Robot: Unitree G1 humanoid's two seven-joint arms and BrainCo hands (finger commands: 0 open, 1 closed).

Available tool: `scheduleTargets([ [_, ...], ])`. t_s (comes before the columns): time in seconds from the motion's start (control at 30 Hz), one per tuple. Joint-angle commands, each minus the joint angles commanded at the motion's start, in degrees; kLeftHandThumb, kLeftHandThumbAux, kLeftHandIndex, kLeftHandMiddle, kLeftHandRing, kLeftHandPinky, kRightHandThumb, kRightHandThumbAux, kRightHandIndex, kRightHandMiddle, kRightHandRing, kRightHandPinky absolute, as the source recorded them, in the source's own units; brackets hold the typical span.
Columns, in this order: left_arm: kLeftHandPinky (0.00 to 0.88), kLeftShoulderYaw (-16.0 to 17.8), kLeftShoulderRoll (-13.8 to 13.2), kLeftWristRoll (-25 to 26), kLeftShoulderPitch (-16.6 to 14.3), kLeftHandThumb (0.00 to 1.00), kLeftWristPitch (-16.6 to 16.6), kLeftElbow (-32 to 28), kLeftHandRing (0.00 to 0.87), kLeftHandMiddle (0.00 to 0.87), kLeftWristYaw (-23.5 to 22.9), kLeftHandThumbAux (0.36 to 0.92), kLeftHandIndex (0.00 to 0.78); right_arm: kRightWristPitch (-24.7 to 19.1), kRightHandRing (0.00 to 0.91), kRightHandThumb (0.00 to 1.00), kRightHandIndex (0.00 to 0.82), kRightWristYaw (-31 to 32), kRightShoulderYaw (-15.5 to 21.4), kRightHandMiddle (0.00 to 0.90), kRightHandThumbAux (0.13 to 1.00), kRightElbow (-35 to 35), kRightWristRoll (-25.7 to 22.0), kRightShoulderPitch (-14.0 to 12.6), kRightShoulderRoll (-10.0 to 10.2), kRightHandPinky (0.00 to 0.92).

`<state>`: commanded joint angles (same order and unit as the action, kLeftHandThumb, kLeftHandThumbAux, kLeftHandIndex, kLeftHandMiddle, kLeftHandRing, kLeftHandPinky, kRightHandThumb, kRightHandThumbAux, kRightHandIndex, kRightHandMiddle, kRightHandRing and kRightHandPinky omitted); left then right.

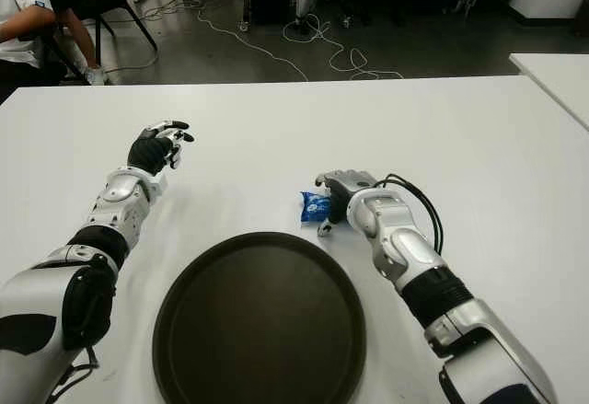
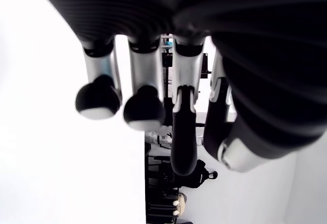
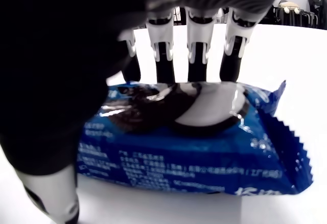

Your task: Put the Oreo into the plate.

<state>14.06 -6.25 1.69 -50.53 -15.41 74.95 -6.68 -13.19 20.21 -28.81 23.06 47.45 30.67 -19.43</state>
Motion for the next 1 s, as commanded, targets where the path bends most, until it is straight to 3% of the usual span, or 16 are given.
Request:
scheduleTargets([
  [0.37, 0.843, 0.0, 0.2, 0.0, -0.1, 0.851, 0.2, 0.0, 0.843, 0.535, 0.3, 0.665, 0.407, 1.3, 0.223, 0.0, 0.189, 0.1, -1.1, 0.219, 0.773, 0.7, 1.3, 0.6, -0.9, 0.226],
  [0.53, 0.836, 0.1, 0.2, 0.2, -0.2, 0.851, 0.2, 0.0, 0.843, 0.533, 0.4, 0.666, 0.406, 3.7, 0.365, 0.039, 0.281, -2.5, -1.9, 0.35, 0.791, 0.9, 2.3, 0.5, -1.8, 0.392],
  [0.6, 0.836, 0.2, 0.3, 0.2, -0.2, 0.85, 0.3, 0.0, 0.843, 0.533, 0.6, 0.666, 0.406, 4.5, 0.428, 0.115, 0.337, -3.0, -2.1, 0.422, 0.786, 0.7, 2.4, 0.5, -2.1, 0.448],
  [0.63, 0.838, 0.2, 0.3, 0.2, -0.2, 0.85, 0.4, 0.0, 0.842, 0.533, 0.7, 0.666, 0.406, 4.7, 0.458, 0.315, 0.366, -3.2, -2.1, 0.456, 0.767, 0.6, 2.5, 0.4, -2.2, 0.471],
  [0.73, 0.841, 0.1, 0.3, 0.1, -0.2, 0.851, 0.5, 0.0, 0.842, 0.534, 0.9, 0.665, 0.407, 4.9, 0.503, 0.555, 0.4, -3.4, -2.4, 0.502, 0.744, 0.8, 2.6, 0.6, -2.4, 0.503],
  [0.83, 0.843, 0.1, 0.4, 0.1, -0.2, 0.851, 0.5, 0.0, 0.842, 0.535, 0.9, 0.665, 0.407, 5.0, 0.529, 0.636, 0.413, -3.4, -2.6, 0.526, 0.735, 0.8, 2.6, 0.6, -2.6, 0.523],
  [1.0, 0.842, 0.2, 0.4, 0.2, -0.2, 0.851, 0.3, -0.1, 0.842, 0.535, 0.9, 0.665, 0.408, 5.3, 0.586, 0.671, 0.42, -4.2, -2.6, 0.578, 0.73, 1.1, 2.5, 0.7, -2.6, 0.571],
])
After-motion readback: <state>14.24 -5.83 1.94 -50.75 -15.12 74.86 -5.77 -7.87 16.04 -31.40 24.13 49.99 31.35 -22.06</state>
